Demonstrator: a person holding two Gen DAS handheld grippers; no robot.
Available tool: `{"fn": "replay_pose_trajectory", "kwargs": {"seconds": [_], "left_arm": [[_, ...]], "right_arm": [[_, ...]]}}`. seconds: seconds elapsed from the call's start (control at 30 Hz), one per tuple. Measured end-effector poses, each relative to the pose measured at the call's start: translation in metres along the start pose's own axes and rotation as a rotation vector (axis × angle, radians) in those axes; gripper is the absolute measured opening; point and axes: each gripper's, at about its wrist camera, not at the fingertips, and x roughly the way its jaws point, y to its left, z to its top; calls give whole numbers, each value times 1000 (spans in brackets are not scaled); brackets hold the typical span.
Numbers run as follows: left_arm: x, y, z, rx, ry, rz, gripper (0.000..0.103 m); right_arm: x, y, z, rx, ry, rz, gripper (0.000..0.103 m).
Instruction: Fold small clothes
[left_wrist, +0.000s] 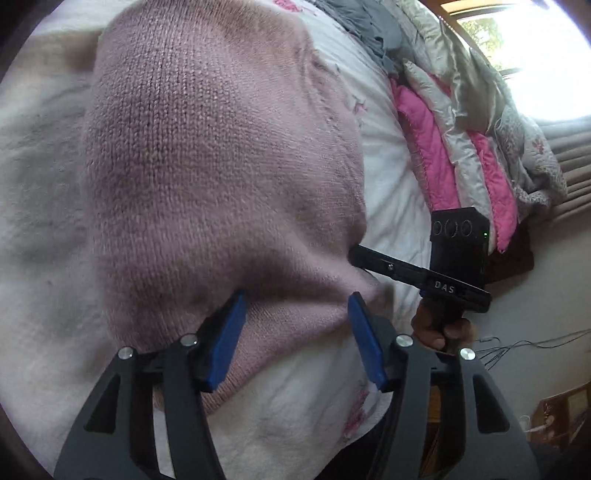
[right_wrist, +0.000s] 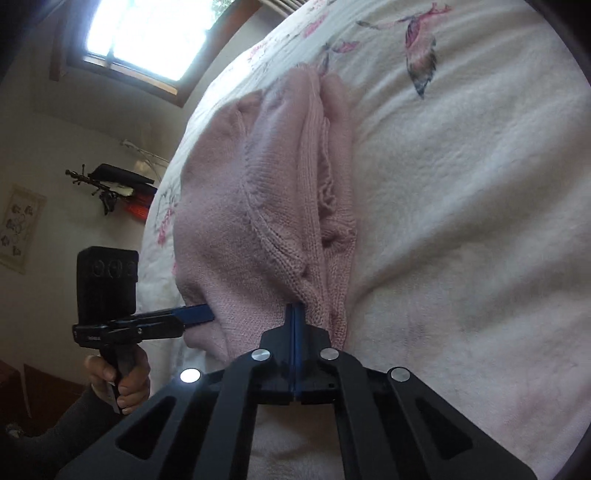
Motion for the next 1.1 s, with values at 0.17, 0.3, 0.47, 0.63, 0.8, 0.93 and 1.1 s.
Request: {"fn": "replay_pose_trajectory", "kwargs": {"seconds": [0.17, 0.3, 0.47, 0.63, 0.8, 0.93, 1.1], "left_arm": [[-64, 6, -25, 17, -158, -62, 92], [-86, 53, -33, -102, -220, -39, 93], [-71, 86, -30, -189, -198, -98, 93], [-46, 99, -18, -207, -198, -199, 93], [-21, 92, -1, -190, -191, -260, 94], [-8, 80, 10, -173, -161, -199, 99], [-12, 73, 14, -250, -105, -24, 59]], "right_arm": [[-44, -18, 23, 62, -91, 40, 73], [-39, -42, 59, 169, -73, 139, 89], [10, -47, 100, 214, 24, 145, 92], [43, -33, 123, 169, 91, 114, 100], [70, -15, 133, 125, 145, 108, 100], [91, 1, 134, 84, 149, 52, 89], [93, 16, 127, 89, 105, 30, 54]]}}
